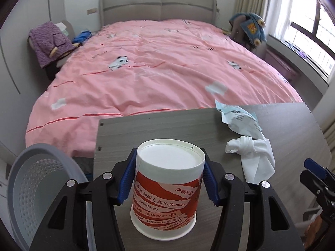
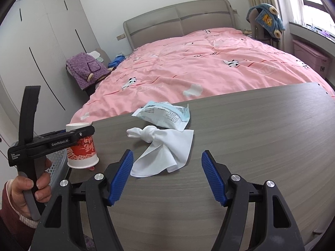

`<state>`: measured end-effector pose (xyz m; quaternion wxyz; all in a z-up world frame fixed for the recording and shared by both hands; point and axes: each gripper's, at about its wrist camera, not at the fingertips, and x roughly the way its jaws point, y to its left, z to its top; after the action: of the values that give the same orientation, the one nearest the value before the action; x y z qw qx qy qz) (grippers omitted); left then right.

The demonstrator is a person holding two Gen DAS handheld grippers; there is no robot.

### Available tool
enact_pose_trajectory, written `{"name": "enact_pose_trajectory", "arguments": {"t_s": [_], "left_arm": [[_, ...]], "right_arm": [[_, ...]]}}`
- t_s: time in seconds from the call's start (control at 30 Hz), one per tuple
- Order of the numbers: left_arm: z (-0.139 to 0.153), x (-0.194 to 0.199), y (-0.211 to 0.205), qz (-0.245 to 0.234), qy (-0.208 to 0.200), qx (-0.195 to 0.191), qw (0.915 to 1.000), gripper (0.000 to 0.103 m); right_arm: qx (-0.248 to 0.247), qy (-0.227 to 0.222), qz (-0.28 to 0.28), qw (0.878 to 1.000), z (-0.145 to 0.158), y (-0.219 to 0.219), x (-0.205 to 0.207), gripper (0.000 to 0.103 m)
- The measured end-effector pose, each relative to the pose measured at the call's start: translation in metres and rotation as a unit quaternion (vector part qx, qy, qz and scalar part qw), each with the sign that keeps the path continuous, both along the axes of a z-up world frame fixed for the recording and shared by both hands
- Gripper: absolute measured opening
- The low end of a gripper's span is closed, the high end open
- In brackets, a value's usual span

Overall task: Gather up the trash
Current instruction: 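Lift the paper cup with the left gripper while the right gripper grasps the knotted white tissue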

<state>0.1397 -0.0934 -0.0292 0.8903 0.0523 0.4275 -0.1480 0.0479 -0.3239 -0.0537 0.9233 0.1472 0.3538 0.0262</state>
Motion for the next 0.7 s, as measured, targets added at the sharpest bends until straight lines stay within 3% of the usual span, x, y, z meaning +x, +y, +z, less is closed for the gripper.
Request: {"name": "enact_pose_trajectory", "arguments": {"t_s": [0.33,0.7], "left_arm": [[0.014,-0.034,0.023,0.042,-0.045,-0.004,0.9981,0.056],[0.038,-0.042,0.048,0.071,-0.072,-0.026,0.9946,0.056]], "right_arm": [[-0.022,0.003,0.022,1.0,-0.009,0.02,0.026,0.066],[-0.072,0.047,0.028,0.996,-0.028,0.038,0.083,0.066]]}}
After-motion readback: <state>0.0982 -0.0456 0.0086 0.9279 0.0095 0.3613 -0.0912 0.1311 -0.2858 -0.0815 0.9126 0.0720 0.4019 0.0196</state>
